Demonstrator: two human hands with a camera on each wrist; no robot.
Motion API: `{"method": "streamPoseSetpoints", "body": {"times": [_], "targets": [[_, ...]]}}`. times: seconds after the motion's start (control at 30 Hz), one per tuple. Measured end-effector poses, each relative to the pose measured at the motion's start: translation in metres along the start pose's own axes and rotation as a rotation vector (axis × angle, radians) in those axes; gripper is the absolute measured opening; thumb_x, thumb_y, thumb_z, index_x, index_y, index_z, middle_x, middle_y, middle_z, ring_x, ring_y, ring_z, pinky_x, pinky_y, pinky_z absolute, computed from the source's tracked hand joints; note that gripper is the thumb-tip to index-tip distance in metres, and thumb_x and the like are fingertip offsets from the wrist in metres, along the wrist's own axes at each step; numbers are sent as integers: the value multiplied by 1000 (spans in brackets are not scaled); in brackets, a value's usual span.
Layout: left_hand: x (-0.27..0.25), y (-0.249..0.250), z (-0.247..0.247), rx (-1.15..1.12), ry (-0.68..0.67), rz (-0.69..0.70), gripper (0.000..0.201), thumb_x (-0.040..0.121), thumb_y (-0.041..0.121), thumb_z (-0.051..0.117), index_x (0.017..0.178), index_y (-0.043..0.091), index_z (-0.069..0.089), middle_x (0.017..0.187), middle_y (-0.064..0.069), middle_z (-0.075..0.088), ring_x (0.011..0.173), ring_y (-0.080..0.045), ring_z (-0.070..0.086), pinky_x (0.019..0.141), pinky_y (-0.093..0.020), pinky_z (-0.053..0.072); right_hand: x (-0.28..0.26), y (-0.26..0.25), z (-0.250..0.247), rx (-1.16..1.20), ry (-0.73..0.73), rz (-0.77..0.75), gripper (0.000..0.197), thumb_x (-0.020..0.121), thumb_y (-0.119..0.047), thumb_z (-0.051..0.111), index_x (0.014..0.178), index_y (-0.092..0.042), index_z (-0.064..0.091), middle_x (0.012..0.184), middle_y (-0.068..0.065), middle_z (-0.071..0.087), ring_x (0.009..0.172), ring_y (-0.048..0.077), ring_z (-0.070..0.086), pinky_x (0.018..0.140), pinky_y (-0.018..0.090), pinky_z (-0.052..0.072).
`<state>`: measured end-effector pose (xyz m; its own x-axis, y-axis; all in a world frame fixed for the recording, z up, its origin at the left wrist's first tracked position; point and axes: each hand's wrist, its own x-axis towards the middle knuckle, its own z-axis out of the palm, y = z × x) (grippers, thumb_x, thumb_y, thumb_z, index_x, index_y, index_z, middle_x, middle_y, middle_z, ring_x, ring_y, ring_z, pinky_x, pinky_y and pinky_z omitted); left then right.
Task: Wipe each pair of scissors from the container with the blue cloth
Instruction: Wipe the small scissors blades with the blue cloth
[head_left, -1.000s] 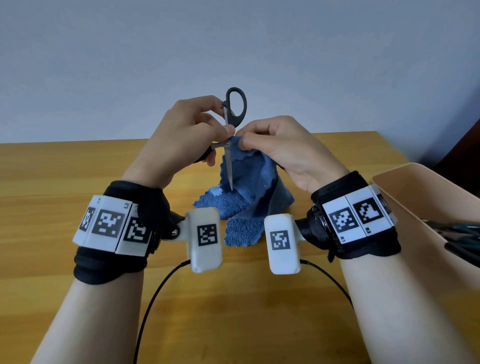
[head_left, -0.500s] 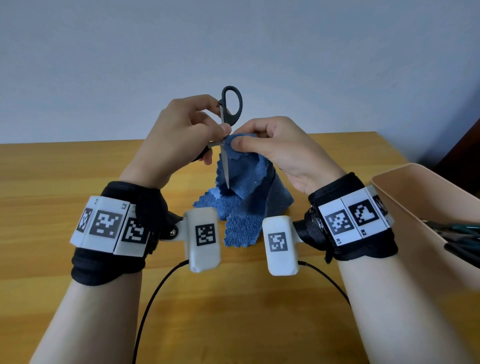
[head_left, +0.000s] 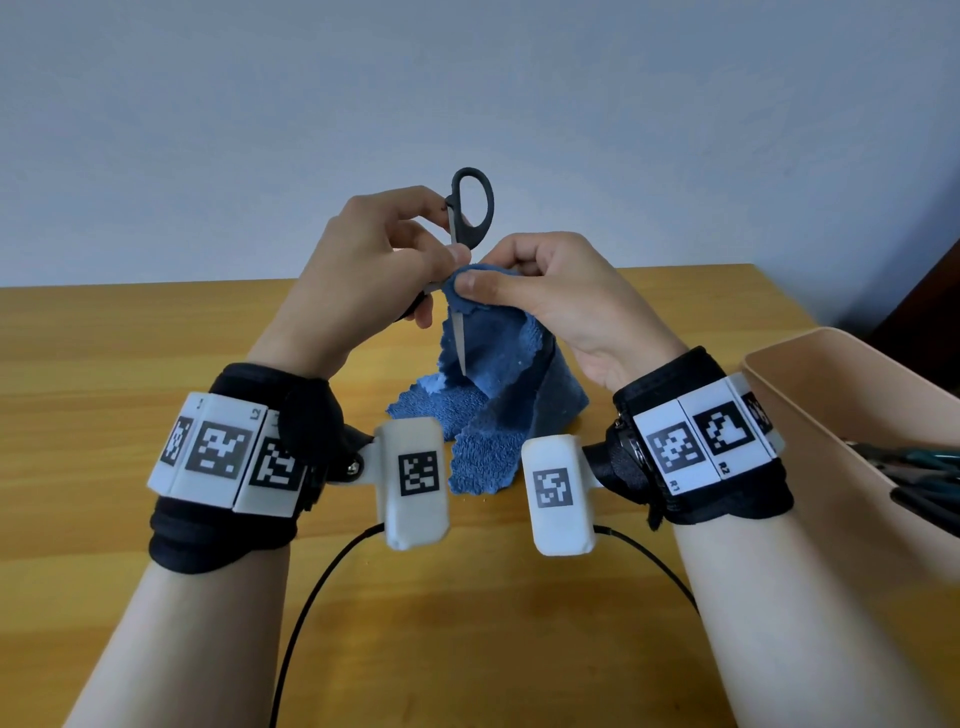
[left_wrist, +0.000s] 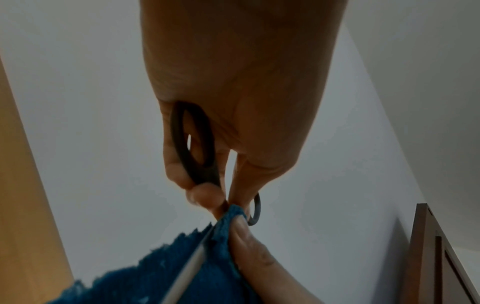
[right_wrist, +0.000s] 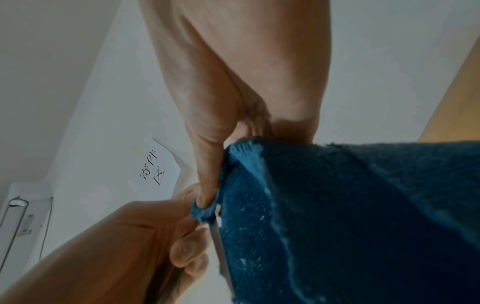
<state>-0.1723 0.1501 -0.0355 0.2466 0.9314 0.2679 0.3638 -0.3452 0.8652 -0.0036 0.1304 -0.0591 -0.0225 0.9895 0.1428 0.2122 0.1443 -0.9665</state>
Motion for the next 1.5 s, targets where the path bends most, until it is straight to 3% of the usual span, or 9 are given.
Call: {"method": "streamPoseSetpoints", "body": {"times": [0.2, 0.4, 0.6, 0.73, 0.9, 1.07, 1.23, 1.37, 1.5], "targets": [[1, -3, -2, -4, 7, -26, 7, 93, 13, 67, 99, 16, 64, 66, 4, 63, 44, -16, 53, 48, -16, 42, 0, -3, -1, -64, -37, -7, 13, 89, -4, 63, 90, -10, 75, 88, 11, 73, 78, 10, 66, 73, 21, 52], [0, 0, 0, -12, -15, -16, 10, 93, 13, 67, 93, 21, 63, 64, 4, 61, 43, -16, 52, 47, -17, 42, -1, -2, 2, -24, -14, -11, 12, 82, -15, 80, 83, -8, 69, 85, 13, 72, 75, 16, 66, 73, 28, 51], [1, -3, 0, 11, -3, -19, 8, 93, 14, 68, 100, 15, 64, 65, 5, 62, 44, -17, 54, 51, -23, 42, -1, -3, -2, -94, -37, 8, 10, 88, -5, 65, 89, -9, 74, 82, 7, 73, 75, 11, 66, 71, 22, 52], [-1, 0, 0, 3, -24, -7, 6, 93, 13, 67, 98, 16, 65, 64, 5, 60, 45, -18, 53, 50, -20, 42, -2, -2, 1, -45, -31, -3, 11, 86, -14, 74, 91, -4, 72, 88, 19, 73, 76, 16, 65, 74, 28, 50], [-2, 0, -4, 9, -38, -9, 11, 94, 14, 68, 91, 22, 61, 72, -1, 62, 45, -17, 53, 49, -19, 38, -1, -3, -2, -102, -54, -4, 13, 87, -4, 63, 91, -6, 74, 83, 7, 70, 80, 11, 63, 81, 25, 48], [-2, 2, -3, 0, -54, -6, 7, 94, 13, 67, 96, 18, 63, 66, 4, 60, 45, -17, 52, 48, -18, 39, -2, -3, 1, -43, -54, -14, 13, 87, -15, 74, 91, -3, 72, 96, 25, 72, 79, 19, 65, 79, 32, 48], [-4, 2, -8, -8, -39, 14, 10, 94, 14, 68, 95, 21, 62, 72, 1, 61, 46, -18, 51, 57, -26, 38, -2, -5, 0, -31, -72, 0, 7, 89, -10, 68, 93, -4, 71, 85, 9, 69, 78, 14, 63, 77, 26, 47], [-4, 1, -15, -35, -22, 29, 12, 94, 13, 69, 92, 24, 64, 72, -1, 60, 45, -17, 50, 60, -30, 39, -3, -6, -4, -8, -72, 1, 9, 90, -9, 68, 92, 0, 68, 84, 11, 65, 77, 15, 60, 75, 23, 45], [-3, 0, -12, -29, -47, 62, 12, 95, 13, 67, 107, 12, 64, 75, 0, 61, 45, -18, 50, 56, -24, 39, -5, -8, -10, 21, -92, -22, 2, 90, -6, 68, 91, -4, 69, 82, 6, 68, 76, 11, 63, 73, 17, 48]]}}
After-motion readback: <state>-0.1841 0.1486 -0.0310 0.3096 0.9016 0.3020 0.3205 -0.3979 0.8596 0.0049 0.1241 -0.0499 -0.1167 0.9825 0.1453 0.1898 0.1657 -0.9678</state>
